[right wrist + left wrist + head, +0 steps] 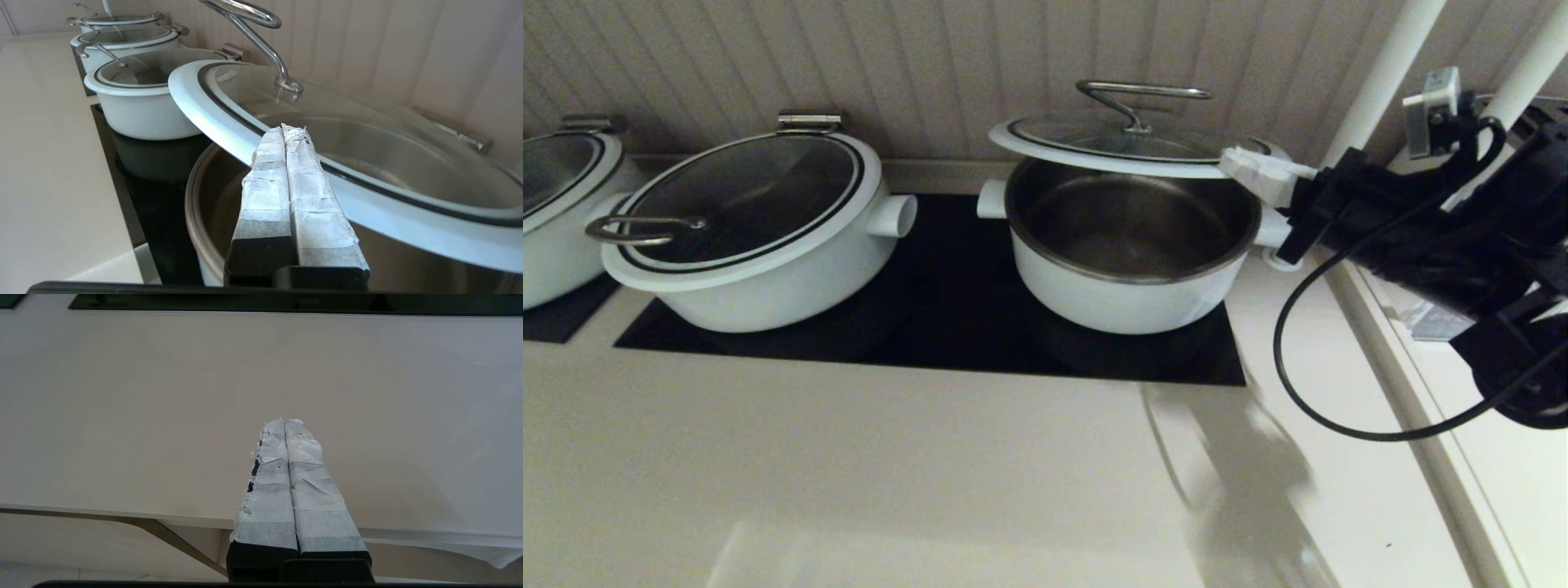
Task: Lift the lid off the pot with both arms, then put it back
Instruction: Close the pot lid
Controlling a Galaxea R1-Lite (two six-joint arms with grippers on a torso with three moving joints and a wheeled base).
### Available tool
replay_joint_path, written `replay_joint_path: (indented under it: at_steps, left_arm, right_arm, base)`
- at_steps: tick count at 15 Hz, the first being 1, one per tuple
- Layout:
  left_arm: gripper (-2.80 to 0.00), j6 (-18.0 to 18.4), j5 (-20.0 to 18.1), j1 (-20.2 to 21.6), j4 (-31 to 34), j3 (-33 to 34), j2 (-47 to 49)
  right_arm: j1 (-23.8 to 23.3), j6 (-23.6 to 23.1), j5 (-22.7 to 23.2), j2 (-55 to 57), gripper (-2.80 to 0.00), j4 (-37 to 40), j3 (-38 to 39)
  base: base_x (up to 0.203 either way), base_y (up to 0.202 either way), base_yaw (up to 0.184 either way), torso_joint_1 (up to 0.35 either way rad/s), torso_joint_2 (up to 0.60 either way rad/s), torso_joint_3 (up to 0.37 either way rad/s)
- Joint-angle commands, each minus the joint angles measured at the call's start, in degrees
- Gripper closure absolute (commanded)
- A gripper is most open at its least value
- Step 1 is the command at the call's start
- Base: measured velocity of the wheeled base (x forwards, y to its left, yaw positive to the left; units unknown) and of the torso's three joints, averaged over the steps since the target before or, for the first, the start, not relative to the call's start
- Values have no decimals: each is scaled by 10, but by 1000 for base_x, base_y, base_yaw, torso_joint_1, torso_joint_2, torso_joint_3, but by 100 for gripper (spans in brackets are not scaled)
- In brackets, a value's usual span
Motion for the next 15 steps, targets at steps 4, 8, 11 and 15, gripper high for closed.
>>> replay_joint_path:
  at_steps: [4,8,11,15]
  left_arm:
    - [0,0,0,0,0,0,0]
    - [0,0,0,0,0,0,0]
    - [0,0,0,0,0,0,0]
    - [0,0,0,0,0,0,0]
  right_arm:
    - [3,0,1,4,0,-25,27]
    - [8,-1,1,13,0,-27,33]
    - [12,-1,0,25,0,-39,32]
    - [14,-1,0,45,0,-45,29]
  base:
    - [0,0,0,0,0,0]
    - [0,0,0,0,0,0]
    - [0,0,0,0,0,0]
    - [0,0,0,0,0,0]
